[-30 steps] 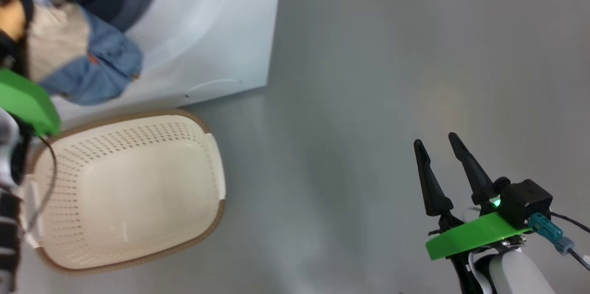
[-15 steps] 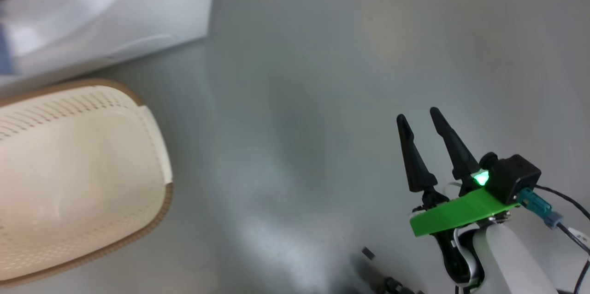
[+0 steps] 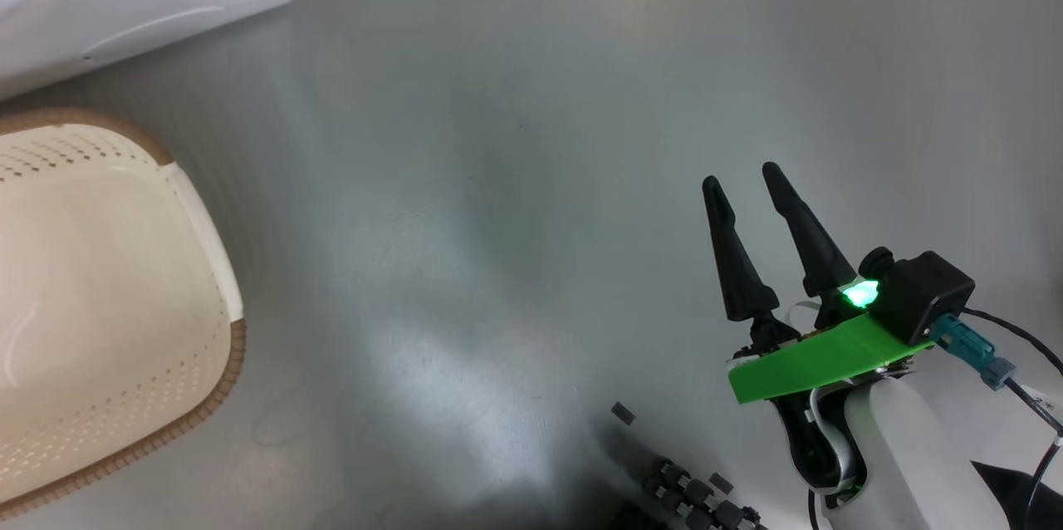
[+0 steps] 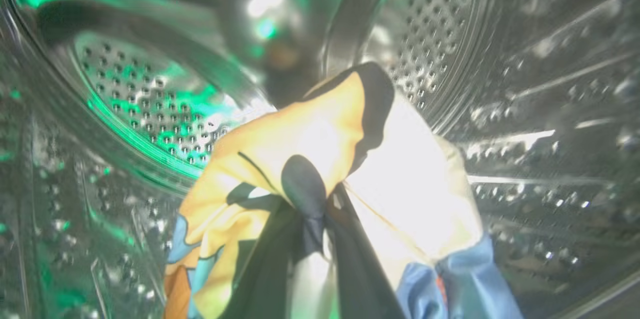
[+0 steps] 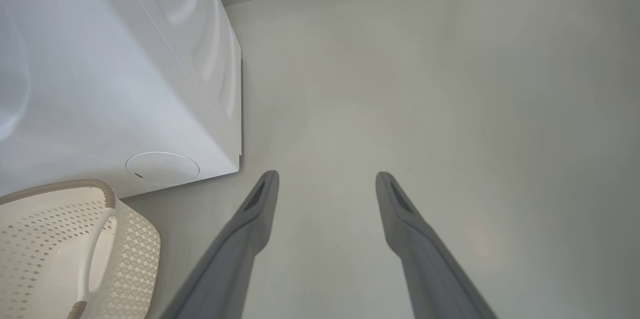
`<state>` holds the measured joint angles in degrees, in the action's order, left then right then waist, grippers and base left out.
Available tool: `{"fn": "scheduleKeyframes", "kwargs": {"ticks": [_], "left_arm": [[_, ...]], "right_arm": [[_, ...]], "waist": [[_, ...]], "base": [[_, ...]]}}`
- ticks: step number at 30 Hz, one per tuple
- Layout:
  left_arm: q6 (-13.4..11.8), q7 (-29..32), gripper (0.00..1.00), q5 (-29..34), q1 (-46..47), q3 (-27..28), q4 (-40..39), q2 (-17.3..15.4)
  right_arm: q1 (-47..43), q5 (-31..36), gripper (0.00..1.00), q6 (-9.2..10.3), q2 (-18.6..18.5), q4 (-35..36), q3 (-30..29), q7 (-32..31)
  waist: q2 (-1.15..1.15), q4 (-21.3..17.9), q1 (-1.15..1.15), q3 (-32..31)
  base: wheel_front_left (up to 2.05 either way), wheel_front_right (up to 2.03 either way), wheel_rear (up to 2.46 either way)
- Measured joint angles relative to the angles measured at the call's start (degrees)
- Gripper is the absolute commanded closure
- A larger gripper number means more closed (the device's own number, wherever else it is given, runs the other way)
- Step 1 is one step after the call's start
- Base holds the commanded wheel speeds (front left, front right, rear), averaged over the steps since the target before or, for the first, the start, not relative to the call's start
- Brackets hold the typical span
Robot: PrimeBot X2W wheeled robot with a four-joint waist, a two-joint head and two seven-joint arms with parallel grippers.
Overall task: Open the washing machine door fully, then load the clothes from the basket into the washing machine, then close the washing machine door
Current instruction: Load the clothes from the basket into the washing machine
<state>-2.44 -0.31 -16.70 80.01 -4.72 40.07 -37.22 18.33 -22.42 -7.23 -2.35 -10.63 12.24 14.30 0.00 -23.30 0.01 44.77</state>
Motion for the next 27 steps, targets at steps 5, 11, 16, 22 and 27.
{"fn": "scheduleKeyframes", "kwargs": {"ticks": [5,11,16,22,27], "left_arm": [[-0.8,0.7,0.00,0.6,1.4,-0.6,3.4,0.1],[-1.1,0.7,0.00,0.9,1.9,-1.1,5.1,0.3],[-1.3,-0.3,0.00,0.2,0.5,-0.9,6.3,1.4],[-2.0,-3.4,0.00,-2.9,-5.8,0.3,7.8,4.7],[-2.2,-7.5,0.00,-6.6,-12.5,2.5,8.3,7.7]], "right_arm": [[0.0,-0.8,0.00,0.00,0.0,-0.1,-0.1,0.0],[0.1,-0.8,0.00,0.00,0.0,-0.2,-0.8,0.0],[0.2,-0.5,0.00,0.00,0.0,-0.4,-1.4,0.0],[0.2,1.8,0.00,0.00,0.0,-1.0,-2.8,0.0],[-0.3,3.1,0.00,0.00,0.0,-1.6,-4.4,0.0]], "waist": [[0.00,0.3,-0.01,0.0],[0.00,1.4,-0.01,-0.6],[0.00,2.7,-0.01,-1.8],[0.00,4.4,-0.01,-4.2],[0.00,6.0,-0.01,-7.3]], "base": [[0.00,0.00,0.00],[0.00,0.00,0.00],[0.00,0.00,0.00],[0.00,0.00,0.00],[0.00,0.00,0.00]]}}
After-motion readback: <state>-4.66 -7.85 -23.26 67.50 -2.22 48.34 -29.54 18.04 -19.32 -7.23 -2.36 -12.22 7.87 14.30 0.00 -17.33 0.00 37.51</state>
